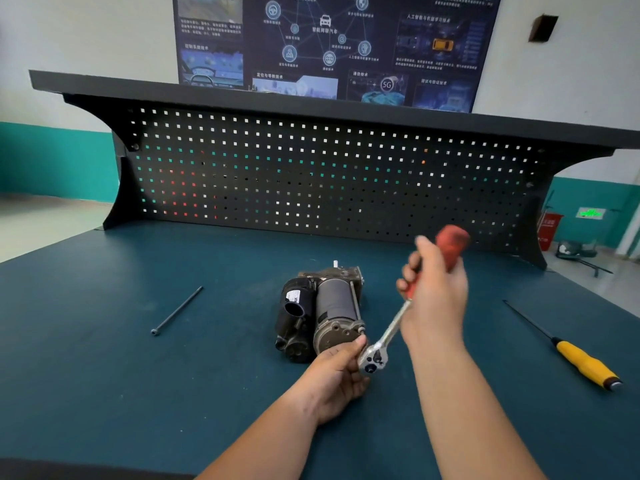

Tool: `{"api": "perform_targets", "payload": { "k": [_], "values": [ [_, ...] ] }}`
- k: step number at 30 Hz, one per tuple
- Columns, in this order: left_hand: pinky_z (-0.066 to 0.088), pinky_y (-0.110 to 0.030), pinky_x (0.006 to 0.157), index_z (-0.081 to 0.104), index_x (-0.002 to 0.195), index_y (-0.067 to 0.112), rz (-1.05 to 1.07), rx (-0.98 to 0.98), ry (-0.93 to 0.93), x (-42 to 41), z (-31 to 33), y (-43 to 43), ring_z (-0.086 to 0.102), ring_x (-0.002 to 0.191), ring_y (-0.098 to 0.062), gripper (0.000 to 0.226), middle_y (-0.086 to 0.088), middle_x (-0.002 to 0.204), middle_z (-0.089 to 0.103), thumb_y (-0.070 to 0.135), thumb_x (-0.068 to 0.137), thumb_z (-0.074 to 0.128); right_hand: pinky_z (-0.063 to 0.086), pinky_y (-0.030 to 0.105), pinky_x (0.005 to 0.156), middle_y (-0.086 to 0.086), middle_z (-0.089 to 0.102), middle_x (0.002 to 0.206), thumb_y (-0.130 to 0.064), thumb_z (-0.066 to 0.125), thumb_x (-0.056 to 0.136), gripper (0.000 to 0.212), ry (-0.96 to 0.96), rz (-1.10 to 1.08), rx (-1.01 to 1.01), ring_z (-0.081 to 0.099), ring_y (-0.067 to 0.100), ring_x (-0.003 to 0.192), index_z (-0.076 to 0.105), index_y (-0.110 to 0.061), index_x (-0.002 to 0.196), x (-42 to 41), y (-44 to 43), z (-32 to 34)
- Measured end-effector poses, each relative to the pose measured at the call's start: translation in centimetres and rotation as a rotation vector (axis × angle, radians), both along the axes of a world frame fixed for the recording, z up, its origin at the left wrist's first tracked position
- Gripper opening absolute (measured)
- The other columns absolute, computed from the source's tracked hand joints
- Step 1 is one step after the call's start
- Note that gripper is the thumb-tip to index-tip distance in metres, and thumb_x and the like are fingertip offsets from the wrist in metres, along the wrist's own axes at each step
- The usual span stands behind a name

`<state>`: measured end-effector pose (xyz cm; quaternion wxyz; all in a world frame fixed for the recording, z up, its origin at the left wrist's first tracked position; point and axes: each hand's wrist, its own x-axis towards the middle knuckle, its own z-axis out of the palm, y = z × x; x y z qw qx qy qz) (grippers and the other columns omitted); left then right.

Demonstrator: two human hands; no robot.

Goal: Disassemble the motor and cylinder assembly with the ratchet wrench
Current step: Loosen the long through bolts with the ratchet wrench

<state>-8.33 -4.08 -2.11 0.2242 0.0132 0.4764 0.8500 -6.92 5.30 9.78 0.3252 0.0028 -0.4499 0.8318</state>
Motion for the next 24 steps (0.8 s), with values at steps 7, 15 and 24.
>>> {"api": "perform_targets", "payload": {
  "k": [7, 15, 24],
  "values": [
    [0.052, -0.024, 0.06, 0.068, 0.068, 0.01, -0.031, -0.021, 0.072, -0.3, -0.3, -0.3, 0.064, 0.059, -0.013, 0.034, -0.004, 0.065, 0.067, 0.003, 0.094, 0.047, 0.034, 0.011, 0.05, -0.018, 0.045, 0.054, -0.021, 0.065, 0.087, 0.02, 0.121, -0.025, 0.733, 0.04, -0.001, 0.049, 0.049, -0.018, 0.075, 0.4, -5.8, 0.0],
    [0.048, -0.023, 0.059, 0.073, 0.066, 0.007, 0.031, 0.039, 0.12, -0.2, -0.3, -0.2, 0.063, 0.063, -0.017, 0.024, -0.009, 0.069, 0.068, 0.017, 0.082, 0.058, 0.034, 0.019, 0.046, -0.012, 0.047, 0.054, -0.012, 0.06, 0.09, 0.021, 0.083, 0.0, 0.139, 0.04, 0.005, 0.047, 0.053, -0.026, 0.077, 1.0, -1.7, -0.4],
    [0.049, -0.019, 0.05, 0.071, 0.055, 0.012, 0.009, 0.085, 0.03, -0.4, -0.2, -0.3, 0.064, 0.055, -0.01, 0.04, 0.001, 0.063, 0.066, 0.016, 0.09, 0.052, 0.025, 0.019, 0.049, -0.008, 0.038, 0.051, -0.027, 0.043, 0.089, 0.024, -0.091, -0.045, -0.686, 0.033, 0.006, 0.042, 0.037, -0.023, 0.067, 2.2, 4.5, -5.4]
  ]
}}
